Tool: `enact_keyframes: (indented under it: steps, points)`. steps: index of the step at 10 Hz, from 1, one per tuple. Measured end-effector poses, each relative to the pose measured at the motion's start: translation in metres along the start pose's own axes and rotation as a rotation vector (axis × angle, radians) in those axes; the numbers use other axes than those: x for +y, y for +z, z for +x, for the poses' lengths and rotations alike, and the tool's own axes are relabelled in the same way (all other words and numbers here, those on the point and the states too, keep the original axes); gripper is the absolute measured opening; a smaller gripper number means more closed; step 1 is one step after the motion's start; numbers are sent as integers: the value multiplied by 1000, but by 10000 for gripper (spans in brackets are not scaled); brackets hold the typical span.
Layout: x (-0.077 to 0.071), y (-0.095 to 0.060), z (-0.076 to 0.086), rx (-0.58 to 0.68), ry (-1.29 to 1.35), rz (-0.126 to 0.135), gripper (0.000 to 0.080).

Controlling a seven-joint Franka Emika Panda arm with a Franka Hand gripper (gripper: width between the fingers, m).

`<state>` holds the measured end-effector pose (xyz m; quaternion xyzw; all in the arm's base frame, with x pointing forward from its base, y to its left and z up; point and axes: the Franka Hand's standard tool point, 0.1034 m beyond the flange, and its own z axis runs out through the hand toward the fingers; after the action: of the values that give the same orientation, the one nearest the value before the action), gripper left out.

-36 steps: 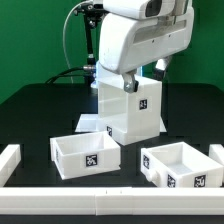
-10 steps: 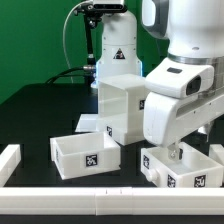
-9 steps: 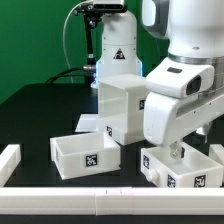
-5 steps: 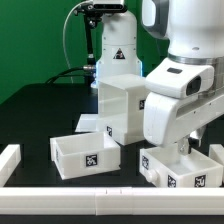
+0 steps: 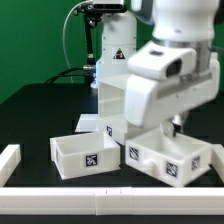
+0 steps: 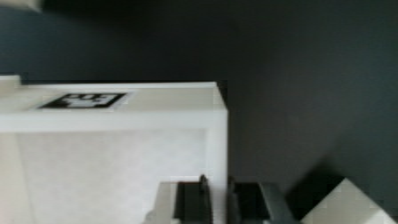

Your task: Assemble drawer

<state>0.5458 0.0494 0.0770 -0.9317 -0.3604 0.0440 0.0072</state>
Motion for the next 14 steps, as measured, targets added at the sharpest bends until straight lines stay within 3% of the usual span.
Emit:
enact_keyframes:
  steps: [3, 5, 8, 10, 12, 13, 14]
  points:
    - [33, -41, -62, 0, 32, -30, 37]
    - [26, -41, -62, 3, 53, -33, 37]
    - [28, -42, -65, 5, 63, -33, 37]
    - [47, -58, -90, 9, 109, -44, 37]
    - [62, -56, -144, 8, 137, -16, 37]
    - [62, -48, -163, 0, 181, 5, 37]
    - [56, -44, -162, -18, 230, 22, 37]
